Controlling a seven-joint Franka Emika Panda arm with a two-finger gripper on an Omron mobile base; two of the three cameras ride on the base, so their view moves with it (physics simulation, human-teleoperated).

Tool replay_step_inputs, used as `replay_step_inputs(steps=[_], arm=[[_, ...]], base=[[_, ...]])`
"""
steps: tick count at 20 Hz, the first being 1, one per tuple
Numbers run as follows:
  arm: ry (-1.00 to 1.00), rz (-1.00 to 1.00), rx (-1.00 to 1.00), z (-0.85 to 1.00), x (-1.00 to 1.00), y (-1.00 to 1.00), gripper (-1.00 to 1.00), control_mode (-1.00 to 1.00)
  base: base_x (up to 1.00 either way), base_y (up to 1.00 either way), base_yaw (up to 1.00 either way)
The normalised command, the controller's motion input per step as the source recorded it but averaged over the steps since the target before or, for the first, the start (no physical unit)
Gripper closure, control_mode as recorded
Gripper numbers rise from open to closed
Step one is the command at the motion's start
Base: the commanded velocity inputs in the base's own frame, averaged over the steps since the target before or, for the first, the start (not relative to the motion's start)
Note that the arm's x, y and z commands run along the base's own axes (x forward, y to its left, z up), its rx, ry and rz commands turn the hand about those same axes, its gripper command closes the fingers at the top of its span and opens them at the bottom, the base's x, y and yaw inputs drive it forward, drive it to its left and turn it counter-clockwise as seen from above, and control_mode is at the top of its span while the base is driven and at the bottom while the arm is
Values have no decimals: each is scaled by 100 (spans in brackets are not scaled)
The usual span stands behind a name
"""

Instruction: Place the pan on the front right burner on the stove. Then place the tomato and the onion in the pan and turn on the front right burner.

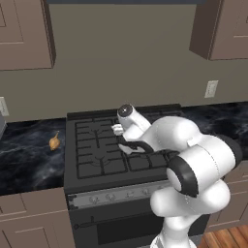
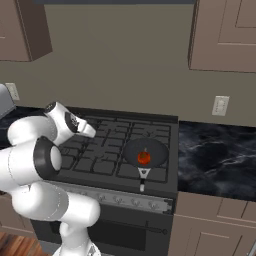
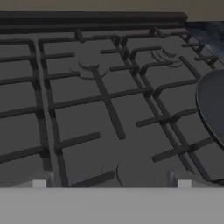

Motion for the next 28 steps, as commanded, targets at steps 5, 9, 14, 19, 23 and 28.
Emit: replay_step_inputs(steps=[5,9,14,19,23,28], arm=[[-20,-8,5,23,-3,70,-100,-100],[-20,-7,7,18,-3,35,-100,-100],[-17,-4,8,0,-11,0,-100,-100],[-1,4,9,4,0,2,-100,-100],[0,13,19,2,0,1,-100,-100],[1,20,10,0,0,0,-100,-100]], base=[[0,0,0],[0,0,0],[0,0,0],[0,0,0],[0,0,0],[0,0,0]])
